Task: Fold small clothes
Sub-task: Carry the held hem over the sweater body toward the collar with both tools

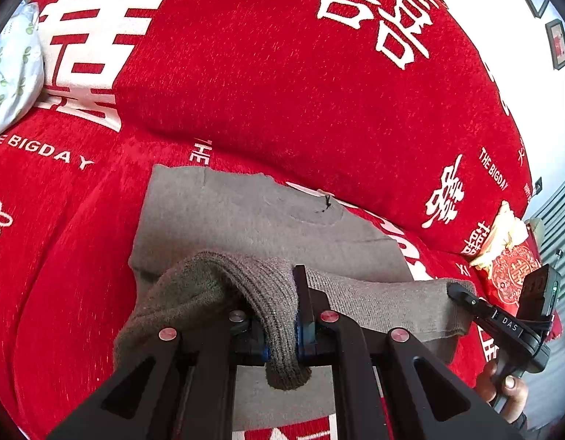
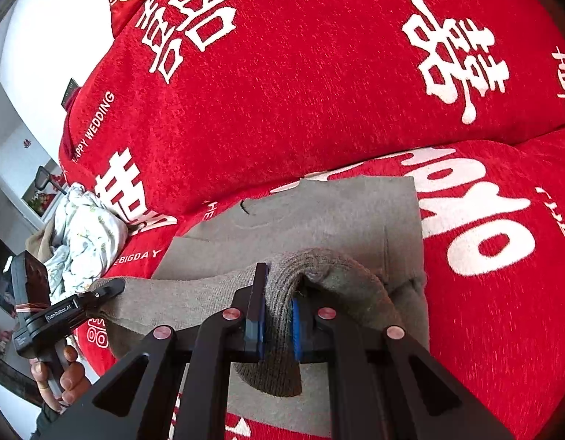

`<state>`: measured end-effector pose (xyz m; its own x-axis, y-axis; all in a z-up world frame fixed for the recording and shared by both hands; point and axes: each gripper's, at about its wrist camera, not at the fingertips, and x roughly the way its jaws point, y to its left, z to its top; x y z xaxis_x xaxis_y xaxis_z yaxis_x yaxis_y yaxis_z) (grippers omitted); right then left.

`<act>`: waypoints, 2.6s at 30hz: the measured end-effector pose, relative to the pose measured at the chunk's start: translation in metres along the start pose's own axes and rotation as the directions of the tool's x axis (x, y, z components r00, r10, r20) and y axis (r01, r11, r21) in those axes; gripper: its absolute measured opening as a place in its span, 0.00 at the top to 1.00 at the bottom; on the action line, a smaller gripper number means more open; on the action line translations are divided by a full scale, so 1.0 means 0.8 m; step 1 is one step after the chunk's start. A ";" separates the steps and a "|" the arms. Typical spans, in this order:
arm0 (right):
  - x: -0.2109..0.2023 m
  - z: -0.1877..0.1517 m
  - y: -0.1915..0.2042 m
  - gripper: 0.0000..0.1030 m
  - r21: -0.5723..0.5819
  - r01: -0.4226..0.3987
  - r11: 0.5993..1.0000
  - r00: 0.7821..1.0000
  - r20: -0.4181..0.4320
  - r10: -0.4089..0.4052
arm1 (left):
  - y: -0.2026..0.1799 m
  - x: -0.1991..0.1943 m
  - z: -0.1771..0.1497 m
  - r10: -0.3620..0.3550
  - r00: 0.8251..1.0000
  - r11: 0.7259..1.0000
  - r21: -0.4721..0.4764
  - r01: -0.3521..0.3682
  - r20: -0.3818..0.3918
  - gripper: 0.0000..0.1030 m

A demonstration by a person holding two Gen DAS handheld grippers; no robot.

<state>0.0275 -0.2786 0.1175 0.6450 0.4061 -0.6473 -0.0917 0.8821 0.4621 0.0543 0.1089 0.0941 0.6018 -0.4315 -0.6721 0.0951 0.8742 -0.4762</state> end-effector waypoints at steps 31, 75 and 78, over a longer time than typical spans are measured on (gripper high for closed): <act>0.055 0.059 -0.012 0.89 0.013 0.052 0.999 0.998 -0.017 -0.052 | -0.018 0.062 0.062 0.058 0.998 0.996 0.070 -0.055 -0.038 0.90; 0.179 0.075 -0.072 0.88 0.070 0.141 0.987 0.976 -0.176 -0.127 | 0.037 0.198 0.080 0.137 0.968 0.990 0.013 -0.138 -0.211 0.90; 0.183 0.075 -0.073 0.88 0.071 0.147 0.987 0.975 -0.180 -0.132 | 0.040 0.203 0.078 0.136 0.967 0.991 0.015 -0.136 -0.214 0.90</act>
<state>0.1727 -0.2846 0.0319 0.5043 0.3223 -0.8011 0.0582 0.9129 0.4040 0.2043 0.0810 0.0049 0.4253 -0.3463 -0.8362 0.0240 0.9279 -0.3721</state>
